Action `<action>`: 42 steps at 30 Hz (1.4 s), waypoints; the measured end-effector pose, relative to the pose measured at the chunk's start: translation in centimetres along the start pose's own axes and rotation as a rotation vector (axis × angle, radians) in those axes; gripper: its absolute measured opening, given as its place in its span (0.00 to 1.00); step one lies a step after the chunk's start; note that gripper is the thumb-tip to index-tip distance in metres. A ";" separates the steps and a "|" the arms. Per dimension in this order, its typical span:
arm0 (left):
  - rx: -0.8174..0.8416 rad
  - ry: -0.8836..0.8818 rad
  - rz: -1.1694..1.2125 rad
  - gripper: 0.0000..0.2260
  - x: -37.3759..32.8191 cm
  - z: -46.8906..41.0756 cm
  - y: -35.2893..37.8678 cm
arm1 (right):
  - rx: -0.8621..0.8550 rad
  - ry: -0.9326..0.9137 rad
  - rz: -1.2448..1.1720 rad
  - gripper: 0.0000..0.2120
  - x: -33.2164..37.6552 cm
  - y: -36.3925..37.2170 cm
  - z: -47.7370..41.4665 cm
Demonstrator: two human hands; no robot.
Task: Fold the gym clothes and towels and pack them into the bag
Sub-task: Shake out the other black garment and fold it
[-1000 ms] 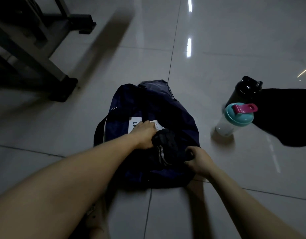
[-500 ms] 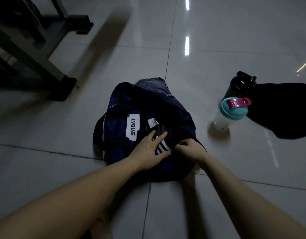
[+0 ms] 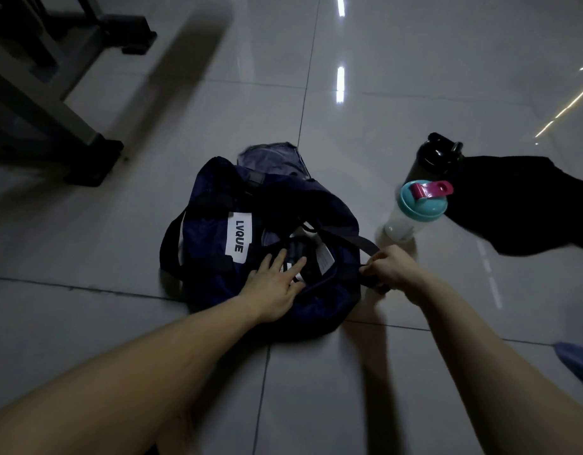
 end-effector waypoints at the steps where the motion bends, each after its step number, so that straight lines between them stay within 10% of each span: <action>1: 0.020 -0.005 -0.012 0.26 -0.4 0.1 0.0 | -0.010 0.013 -0.008 0.06 0.1 -0.7 0.2; 7: 0.155 -0.036 -0.003 0.28 -1.4 -0.3 -1.4 | 0.089 0.036 0.291 0.06 2.3 -2.4 1.0; 16: 0.057 0.088 -0.081 0.44 -0.5 1.7 -0.6 | -0.324 -0.233 0.652 0.19 5.1 6.3 2.5; 26: 0.184 0.232 -0.100 0.50 -2.9 -0.2 -1.3 | 0.000 -0.163 -0.037 0.10 4.3 0.8 1.5; 30: 0.178 0.243 -0.026 0.48 -3.2 -0.3 -3.3 | -0.122 -0.129 0.015 0.09 2.5 0.5 1.1; 34: -0.174 0.148 -0.036 0.32 -0.3 -1.0 -4.3 | -0.169 -0.131 0.003 0.10 2.1 2.0 1.2; 42: 0.004 0.194 -0.345 0.41 2.8 -3.5 -3.0 | -0.160 -0.165 -0.029 0.10 1.7 2.7 0.8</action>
Point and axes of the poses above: each hand's wrist, its own z-axis away from the middle knuckle, its own y-axis out of the palm, x = y × z, the point moved 1 cm from there along -z, towards the middle knuckle, and after that the axes turned 7 degrees about -x, right-handed, at the moved point
